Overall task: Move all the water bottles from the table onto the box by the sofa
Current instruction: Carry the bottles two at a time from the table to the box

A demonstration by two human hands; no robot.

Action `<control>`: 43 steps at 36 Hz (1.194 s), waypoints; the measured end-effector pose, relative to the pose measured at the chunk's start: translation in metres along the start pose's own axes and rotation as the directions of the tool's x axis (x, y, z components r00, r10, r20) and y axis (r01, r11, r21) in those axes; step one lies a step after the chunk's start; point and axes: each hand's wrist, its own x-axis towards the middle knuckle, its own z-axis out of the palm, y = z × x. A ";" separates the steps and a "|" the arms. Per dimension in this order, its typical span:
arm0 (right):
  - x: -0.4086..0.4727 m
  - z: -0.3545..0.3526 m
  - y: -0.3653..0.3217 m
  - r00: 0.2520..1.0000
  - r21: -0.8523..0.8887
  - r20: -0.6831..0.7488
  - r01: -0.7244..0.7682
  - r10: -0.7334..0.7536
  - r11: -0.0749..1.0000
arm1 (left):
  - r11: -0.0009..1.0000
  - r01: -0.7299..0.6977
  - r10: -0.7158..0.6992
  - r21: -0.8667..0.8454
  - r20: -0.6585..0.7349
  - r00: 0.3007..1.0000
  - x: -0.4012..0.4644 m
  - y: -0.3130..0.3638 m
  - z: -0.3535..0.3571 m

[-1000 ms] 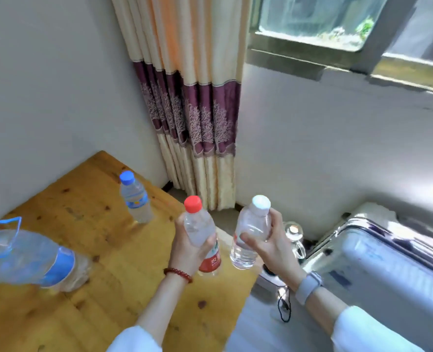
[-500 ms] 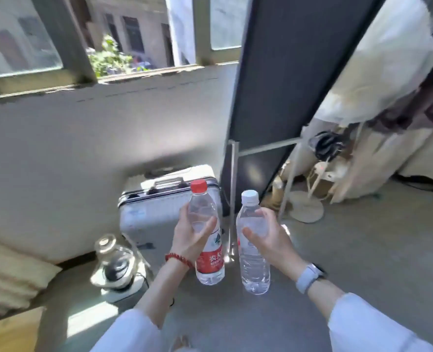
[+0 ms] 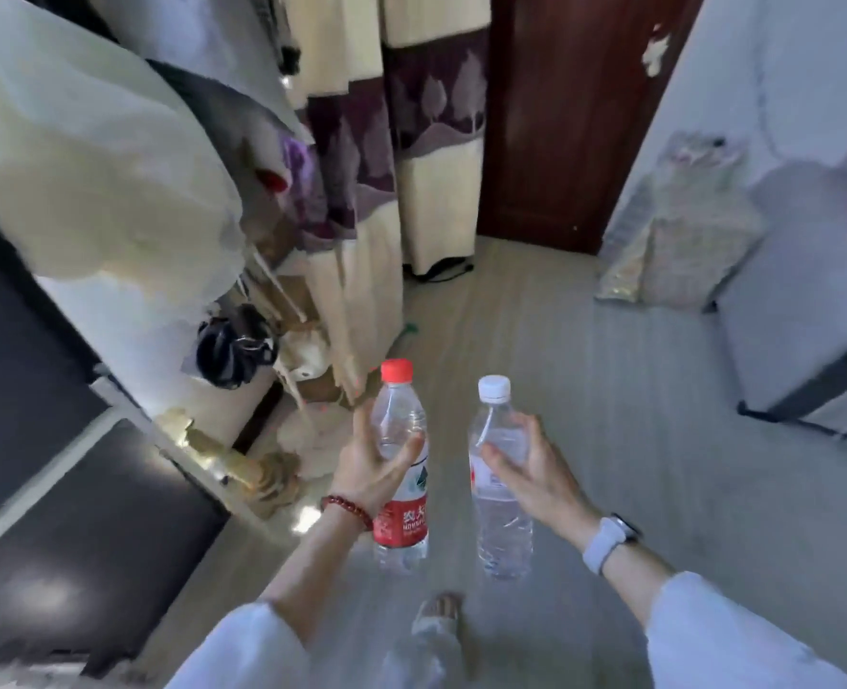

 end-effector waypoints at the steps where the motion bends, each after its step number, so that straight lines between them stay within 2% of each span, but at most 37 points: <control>1: 0.021 -0.015 0.005 0.999 -0.004 -0.019 -0.034 0.034 0.999 | 1.000 -0.029 0.029 -0.002 0.028 0.999 0.027 0.008 0.015; 4: 0.079 -0.061 0.022 0.988 -0.004 -0.086 -0.129 0.129 0.992 | 0.997 -0.077 0.077 -0.008 0.115 0.990 0.105 0.039 0.059; 9: 0.151 -0.140 0.052 0.938 0.119 -0.219 -0.248 0.269 0.961 | 0.988 -0.154 0.149 -0.002 0.257 0.955 0.212 0.095 0.140; 13: 0.201 -0.199 0.089 0.883 0.159 -0.335 -0.291 0.328 0.944 | 0.982 -0.187 0.174 -0.003 0.376 0.910 0.283 0.133 0.212; 18: 0.278 -0.272 0.146 0.853 0.199 -0.383 -0.300 0.356 0.933 | 0.967 -0.252 0.232 -0.017 0.455 0.860 0.367 0.175 0.309; 23: 0.372 -0.357 0.203 0.820 0.227 -0.431 -0.304 0.375 0.925 | 0.962 -0.273 0.253 -0.024 0.466 0.848 0.456 0.220 0.410; 31: 0.509 -0.486 0.258 0.819 0.203 -0.453 -0.290 0.352 0.935 | 0.967 -0.256 0.226 -0.001 0.474 0.851 0.587 0.298 0.531; 39: 0.652 -0.576 0.334 0.853 0.166 -0.400 -0.291 0.334 0.942 | 0.968 -0.252 0.224 -0.003 0.461 0.859 0.724 0.330 0.643; 43: 0.741 -0.621 0.374 0.853 0.200 -0.408 -0.266 0.327 0.943 | 0.969 -0.246 0.225 -0.013 0.457 0.860 0.804 0.339 0.705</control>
